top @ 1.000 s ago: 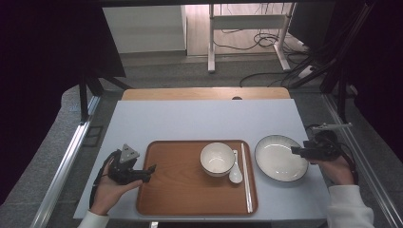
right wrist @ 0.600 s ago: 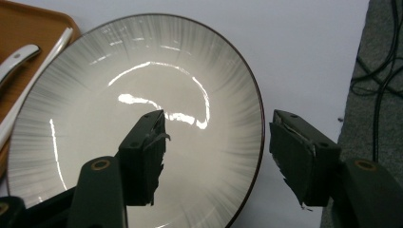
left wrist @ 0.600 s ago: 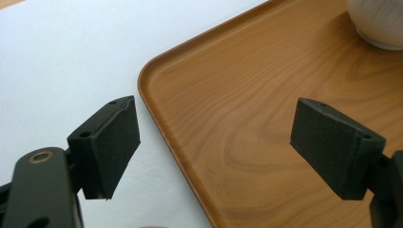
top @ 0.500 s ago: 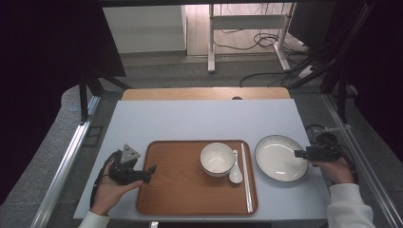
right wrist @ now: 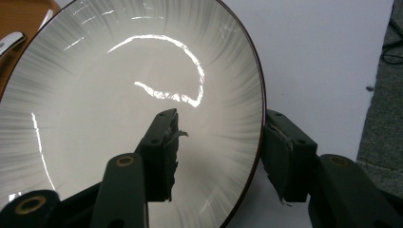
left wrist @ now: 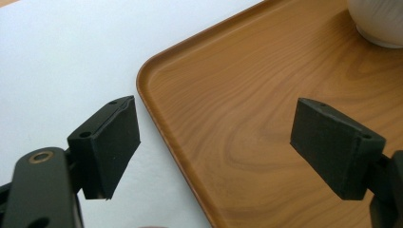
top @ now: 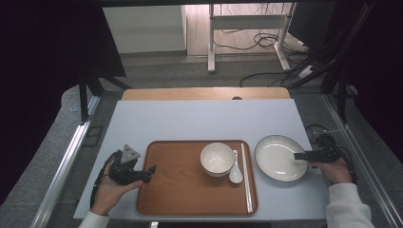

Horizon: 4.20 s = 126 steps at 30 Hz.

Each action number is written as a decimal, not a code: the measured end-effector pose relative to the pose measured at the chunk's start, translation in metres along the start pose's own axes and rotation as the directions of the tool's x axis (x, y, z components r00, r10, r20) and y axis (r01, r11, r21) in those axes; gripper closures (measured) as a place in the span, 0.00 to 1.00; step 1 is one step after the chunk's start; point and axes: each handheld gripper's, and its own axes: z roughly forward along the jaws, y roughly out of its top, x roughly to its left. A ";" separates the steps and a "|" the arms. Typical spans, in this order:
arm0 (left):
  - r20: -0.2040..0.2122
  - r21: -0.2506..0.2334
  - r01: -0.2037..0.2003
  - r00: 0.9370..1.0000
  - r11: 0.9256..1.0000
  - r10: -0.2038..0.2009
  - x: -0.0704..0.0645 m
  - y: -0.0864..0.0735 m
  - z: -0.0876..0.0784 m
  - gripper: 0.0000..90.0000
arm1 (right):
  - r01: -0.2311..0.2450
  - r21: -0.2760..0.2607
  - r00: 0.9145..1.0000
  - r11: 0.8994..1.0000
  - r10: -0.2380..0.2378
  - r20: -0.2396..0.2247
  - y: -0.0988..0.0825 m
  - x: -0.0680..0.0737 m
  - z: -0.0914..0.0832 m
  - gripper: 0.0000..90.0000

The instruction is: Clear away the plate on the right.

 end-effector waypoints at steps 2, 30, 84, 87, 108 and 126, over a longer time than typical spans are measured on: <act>0.001 0.001 -0.001 1.000 1.000 0.001 0.000 0.000 0.000 0.18 | -0.010 0.006 1.000 1.000 0.010 -0.008 0.000 -0.001 0.001 0.57; -0.002 0.013 -0.010 1.000 1.000 0.010 0.001 -0.001 0.001 0.18 | -0.149 -0.005 0.985 0.989 0.148 -0.088 -0.004 -0.021 0.000 0.90; -0.010 0.001 -0.001 1.000 1.000 0.001 0.003 0.000 -0.002 0.18 | -0.114 -0.265 0.975 0.958 0.057 -0.214 0.012 -0.001 -0.051 0.94; -0.008 -0.006 0.006 1.000 1.000 -0.006 0.003 0.001 -0.003 0.18 | -0.106 -0.278 0.975 0.955 0.044 -0.219 0.015 0.005 -0.054 0.94; 0.058 -0.039 0.052 0.997 0.998 -0.049 0.000 0.010 -0.010 0.18 | -0.035 -0.346 0.939 0.937 -0.088 -0.333 0.046 0.065 -0.058 0.94; 0.251 -0.117 0.150 0.961 0.982 -0.117 -0.020 0.045 -0.021 0.20 | 0.054 -0.338 0.907 0.940 -0.188 -0.377 0.067 0.115 -0.043 0.94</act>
